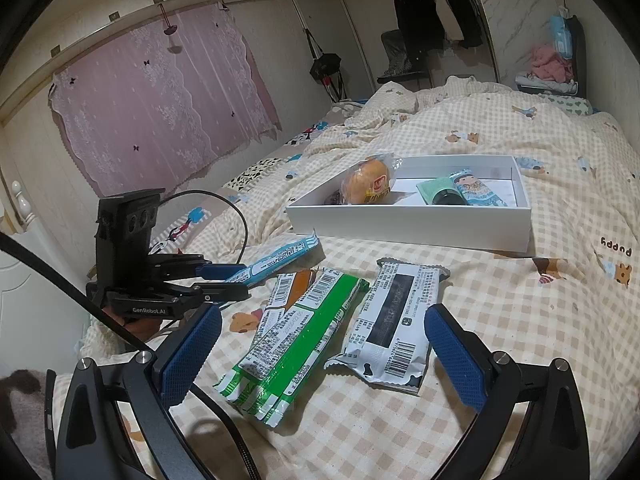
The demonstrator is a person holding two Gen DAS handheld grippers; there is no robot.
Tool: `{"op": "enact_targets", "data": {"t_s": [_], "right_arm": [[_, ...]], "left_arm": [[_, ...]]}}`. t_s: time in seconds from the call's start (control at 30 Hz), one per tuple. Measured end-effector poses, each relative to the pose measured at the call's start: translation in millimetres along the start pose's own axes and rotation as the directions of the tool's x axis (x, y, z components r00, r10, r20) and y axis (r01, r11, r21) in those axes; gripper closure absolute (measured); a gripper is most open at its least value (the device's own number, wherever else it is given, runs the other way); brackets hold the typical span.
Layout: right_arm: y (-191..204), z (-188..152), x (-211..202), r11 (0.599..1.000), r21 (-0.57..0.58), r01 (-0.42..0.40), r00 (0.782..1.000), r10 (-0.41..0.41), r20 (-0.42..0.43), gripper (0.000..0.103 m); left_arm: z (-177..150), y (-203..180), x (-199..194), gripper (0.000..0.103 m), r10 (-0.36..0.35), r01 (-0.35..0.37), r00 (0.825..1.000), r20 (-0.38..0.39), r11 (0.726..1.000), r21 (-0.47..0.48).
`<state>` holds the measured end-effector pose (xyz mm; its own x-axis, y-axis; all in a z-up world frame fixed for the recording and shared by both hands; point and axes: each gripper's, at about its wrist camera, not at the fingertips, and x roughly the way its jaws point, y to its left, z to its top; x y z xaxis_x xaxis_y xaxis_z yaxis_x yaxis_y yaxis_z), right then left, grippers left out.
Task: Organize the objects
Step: 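Close the left gripper on the blue snack bar packet and lift it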
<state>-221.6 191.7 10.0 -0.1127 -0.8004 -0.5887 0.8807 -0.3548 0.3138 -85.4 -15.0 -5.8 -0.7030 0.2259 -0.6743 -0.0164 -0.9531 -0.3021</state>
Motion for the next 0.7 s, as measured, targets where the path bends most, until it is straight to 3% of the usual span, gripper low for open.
{"op": "enact_targets", "data": {"t_s": [0.13, 0.23, 0.4, 0.57, 0.7], "right_arm": [[-1, 0, 0, 1.0, 0.001, -0.002, 1.0, 0.002, -0.003, 0.001], [-1, 0, 0, 1.0, 0.003, -0.004, 1.0, 0.004, -0.005, 0.001], [-2, 0, 0, 1.0, 0.003, -0.004, 1.0, 0.004, -0.006, 0.001], [-2, 0, 0, 1.0, 0.003, -0.004, 1.0, 0.004, -0.005, 0.001], [-1, 0, 0, 1.0, 0.003, -0.004, 1.0, 0.004, -0.006, 0.001]], "left_arm": [[1, -3, 8, 0.053, 0.024, -0.024, 0.999, -0.023, 1.0, 0.001], [0, -9, 7, 0.07, 0.053, -0.052, 0.999, -0.015, 0.998, 0.024], [0, -13, -2, 0.07, 0.04, -0.041, 0.999, 0.028, 0.998, 0.037], [1, -22, -20, 0.07, -0.027, 0.017, 0.99, 0.138, 0.997, 0.077], [2, -27, -22, 0.07, -0.038, 0.023, 0.986, 0.163, 0.995, 0.093]]}}
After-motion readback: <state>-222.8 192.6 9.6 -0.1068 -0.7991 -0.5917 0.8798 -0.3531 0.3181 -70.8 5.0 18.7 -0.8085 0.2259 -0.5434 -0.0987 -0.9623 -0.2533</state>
